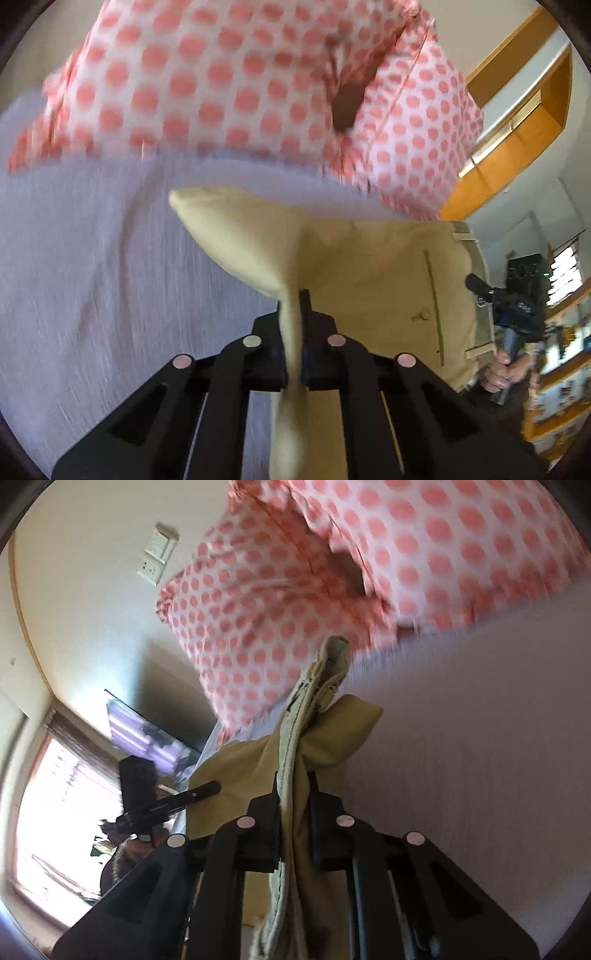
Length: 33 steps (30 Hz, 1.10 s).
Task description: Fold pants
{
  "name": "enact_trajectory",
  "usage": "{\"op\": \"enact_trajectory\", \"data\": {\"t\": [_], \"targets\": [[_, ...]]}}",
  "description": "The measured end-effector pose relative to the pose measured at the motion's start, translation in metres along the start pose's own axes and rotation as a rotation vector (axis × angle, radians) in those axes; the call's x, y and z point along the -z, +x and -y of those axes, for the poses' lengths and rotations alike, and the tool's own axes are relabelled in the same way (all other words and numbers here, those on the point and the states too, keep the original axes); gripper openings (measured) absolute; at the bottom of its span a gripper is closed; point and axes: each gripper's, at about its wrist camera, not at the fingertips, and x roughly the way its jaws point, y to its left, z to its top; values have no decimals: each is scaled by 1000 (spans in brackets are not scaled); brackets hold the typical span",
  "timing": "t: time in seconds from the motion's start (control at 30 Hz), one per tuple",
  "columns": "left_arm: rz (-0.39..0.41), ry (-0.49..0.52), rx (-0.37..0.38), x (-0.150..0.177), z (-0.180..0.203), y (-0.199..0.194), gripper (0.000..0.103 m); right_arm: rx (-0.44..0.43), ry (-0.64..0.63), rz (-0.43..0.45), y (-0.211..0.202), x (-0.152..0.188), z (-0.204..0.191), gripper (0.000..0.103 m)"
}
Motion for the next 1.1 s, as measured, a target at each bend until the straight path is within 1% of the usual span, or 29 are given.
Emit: {"op": "enact_trajectory", "data": {"t": [0.03,0.1,0.17,0.2,0.23,0.27,0.33,0.37,0.4,0.43,0.47,0.5,0.53,0.57,0.6,0.63,0.67,0.7,0.73,0.77,0.8,0.83,0.87,0.93,0.97,1.0,1.03,1.07,1.1], "targets": [[21,14,-18,-10,2,2,4,14,-5,20,1,-10,1,12],[34,43,-102,-31,4,20,5,64,14,56,11,-32,12,12],[4,66,-217,-40,0,47,6,133,70,44,30,-38,35,12],[-40,74,-288,-40,-5,66,9,182,97,21,42,-38,45,12],[-60,84,-317,-38,-7,76,13,246,113,-6,52,-35,54,15],[-61,104,-342,-35,-7,81,19,315,112,-22,59,-32,60,26],[-32,130,-371,-33,-3,72,21,360,110,-21,56,-30,62,33],[-10,131,-379,-32,-3,60,22,380,109,1,46,-31,59,36],[12,125,-377,-32,-4,50,23,395,103,54,30,-31,53,37],[41,116,-362,-30,-3,37,25,386,96,88,21,-31,48,43],[77,103,-318,-27,-1,20,31,347,83,131,9,-30,41,57],[96,96,-274,-25,3,11,38,300,77,140,4,-30,36,64],[113,92,-216,-22,8,3,41,254,72,133,2,-29,30,70],[113,93,-157,-18,13,0,47,204,58,102,8,-28,22,71],[98,93,-119,-15,17,2,51,190,52,79,12,-26,19,72],[60,88,-82,-13,20,9,53,188,50,36,22,-23,18,77],[27,77,-71,-10,22,19,53,201,53,8,30,-23,18,83],[-27,54,-79,-6,19,34,53,236,65,-20,39,-22,22,83],[-60,31,-98,-4,15,46,53,271,80,-37,45,-20,28,83],[-89,4,-111,-2,8,58,46,303,113,-58,53,-20,38,83],[-47,0,-122,-2,5,62,45,302,142,-64,57,-21,46,83],[-42,11,-169,-3,6,62,43,298,148,-49,55,-20,44,83],[-52,13,-184,-3,7,61,42,315,160,-55,51,-20,41,83],[-19,36,-218,10,16,41,50,397,105,-32,36,-11,28,83],[-1,59,-223,17,22,32,59,409,26,9,24,-1,13,87],[35,102,-243,31,30,16,71,428,-33,42,14,9,2,94],[70,140,-281,47,40,-1,78,463,-87,75,4,21,-13,102],[98,168,-326,63,47,-15,94,511,-152,120,-9,41,-30,102],[122,190,-367,77,54,-25,101,544,-202,139,-16,62,-42,102]]}}
